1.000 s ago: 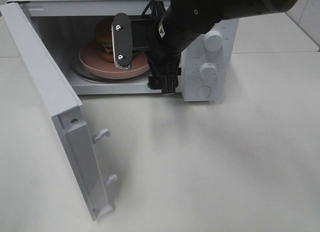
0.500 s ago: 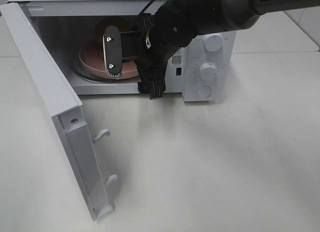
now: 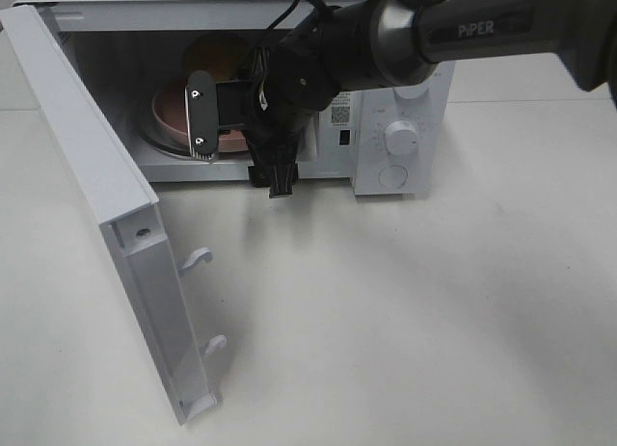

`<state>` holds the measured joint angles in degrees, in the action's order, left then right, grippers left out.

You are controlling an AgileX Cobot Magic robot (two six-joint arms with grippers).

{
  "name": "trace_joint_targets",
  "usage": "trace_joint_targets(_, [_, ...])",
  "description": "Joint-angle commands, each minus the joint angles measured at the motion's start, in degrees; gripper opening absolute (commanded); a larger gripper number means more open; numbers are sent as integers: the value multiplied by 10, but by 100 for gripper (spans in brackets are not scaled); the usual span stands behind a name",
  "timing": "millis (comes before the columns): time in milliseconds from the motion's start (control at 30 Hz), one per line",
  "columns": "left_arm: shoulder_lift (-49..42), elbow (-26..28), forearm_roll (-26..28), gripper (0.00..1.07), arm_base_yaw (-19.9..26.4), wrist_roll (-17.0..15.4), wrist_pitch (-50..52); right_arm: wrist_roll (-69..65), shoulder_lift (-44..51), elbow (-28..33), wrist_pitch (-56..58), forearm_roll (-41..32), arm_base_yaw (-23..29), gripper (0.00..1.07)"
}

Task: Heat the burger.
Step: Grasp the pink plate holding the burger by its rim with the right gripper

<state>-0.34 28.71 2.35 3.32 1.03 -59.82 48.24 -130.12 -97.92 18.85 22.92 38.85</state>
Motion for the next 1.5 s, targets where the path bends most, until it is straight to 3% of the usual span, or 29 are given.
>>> trace_joint_targets(33, [-10,-2,2,100,0,2,4,-3,-29,-33,-2,1,-1,86])
trace_joint_targets(633, [-10,-2,2,100,0,2,4,-3,-91,-99,-11,-15,-7,82])
trace_joint_targets(933, [-10,-2,2,100,0,2,4,-3,-94,-101,-22,-31,-14,70])
trace_joint_targets(1000, [-10,-2,2,100,0,2,4,-3,-94,-101,-22,-31,-13,59])
trace_joint_targets(1100, [-10,-2,2,100,0,2,4,-3,-94,-101,-22,-31,-12,54])
trace_joint_targets(1167, [-10,-2,2,100,0,2,4,-3,-94,-101,-17,-36,-11,27])
trace_joint_targets(1200, [-10,-2,2,100,0,2,4,-3,-94,-101,-17,-36,-11,27])
trace_joint_targets(1267, [-10,-2,2,100,0,2,4,-3,-92,-101,-3,-38,-6,7])
trace_joint_targets(1300, [-10,-2,2,100,0,2,4,-3,-92,-101,-3,-38,-6,7])
trace_joint_targets(1333, [-10,-2,2,100,0,2,4,1,-92,-101,-3,-53,1,0])
trace_joint_targets(1500, [-10,-2,2,100,0,2,4,32,-84,-101,8,-96,2,0])
